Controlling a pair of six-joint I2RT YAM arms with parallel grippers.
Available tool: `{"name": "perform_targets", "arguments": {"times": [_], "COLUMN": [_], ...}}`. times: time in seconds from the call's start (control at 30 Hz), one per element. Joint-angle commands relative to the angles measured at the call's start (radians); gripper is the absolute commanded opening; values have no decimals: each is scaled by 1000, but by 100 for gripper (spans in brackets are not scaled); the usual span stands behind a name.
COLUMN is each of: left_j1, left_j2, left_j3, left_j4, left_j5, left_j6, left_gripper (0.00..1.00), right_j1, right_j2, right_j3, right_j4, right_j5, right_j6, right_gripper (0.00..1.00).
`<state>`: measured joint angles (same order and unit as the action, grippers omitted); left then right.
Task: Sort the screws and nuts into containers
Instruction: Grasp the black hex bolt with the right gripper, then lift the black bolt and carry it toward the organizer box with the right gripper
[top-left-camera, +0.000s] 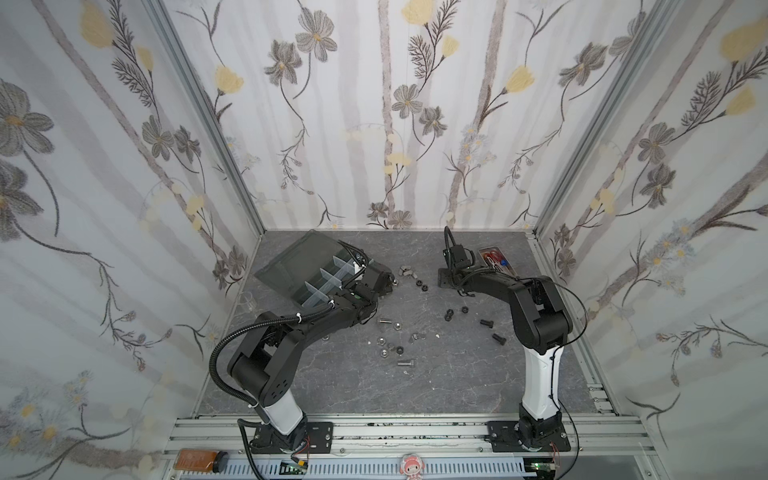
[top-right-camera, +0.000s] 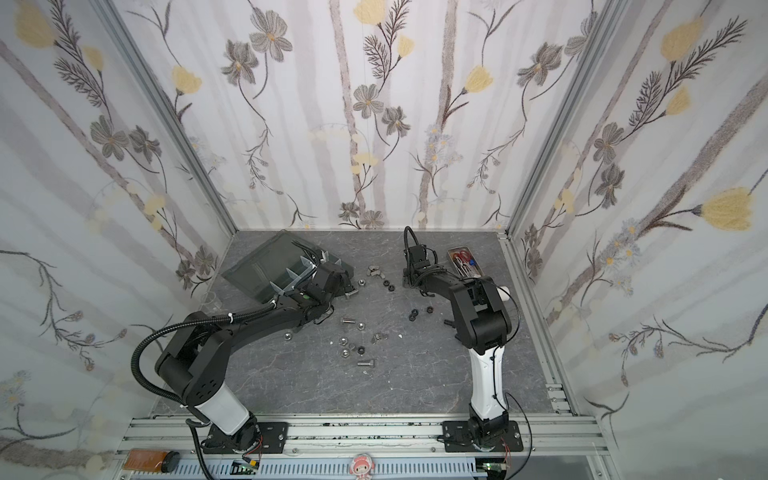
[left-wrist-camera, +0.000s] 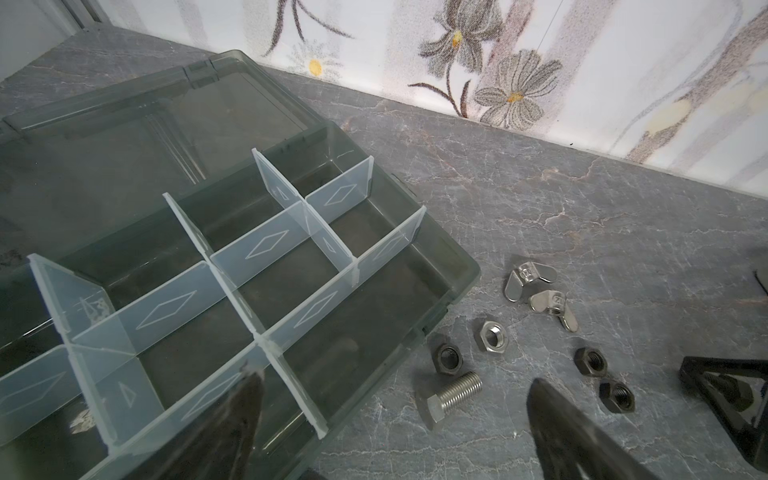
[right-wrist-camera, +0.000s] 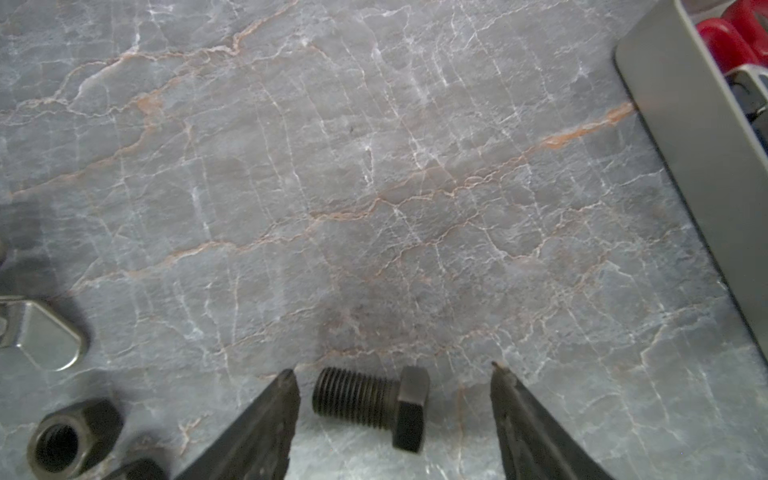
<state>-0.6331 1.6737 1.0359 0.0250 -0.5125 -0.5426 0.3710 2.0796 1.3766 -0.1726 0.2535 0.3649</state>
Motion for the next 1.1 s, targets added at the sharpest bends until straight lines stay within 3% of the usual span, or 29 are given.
{"name": "perform_targets", "arguments": {"times": [0.0, 0.77, 1.07], "left_j1": [1, 0, 0], "left_j2": [1, -98, -147], "left_j3": [11, -36, -54], "left_j4": [-12, -34, -61], "left_j5": [-18, -6, -7], "left_j6": [-15, -44, -49], "left_gripper": [100, 100, 100], "right_j1": [-3, 7, 7], "right_j2": [13, 50, 59], "right_j3": [13, 52, 62], "right_j4": [-14, -66, -70], "right_j5": [17, 16, 7], "right_j6": [6, 18, 23], "right_gripper": [68, 52, 36]}}
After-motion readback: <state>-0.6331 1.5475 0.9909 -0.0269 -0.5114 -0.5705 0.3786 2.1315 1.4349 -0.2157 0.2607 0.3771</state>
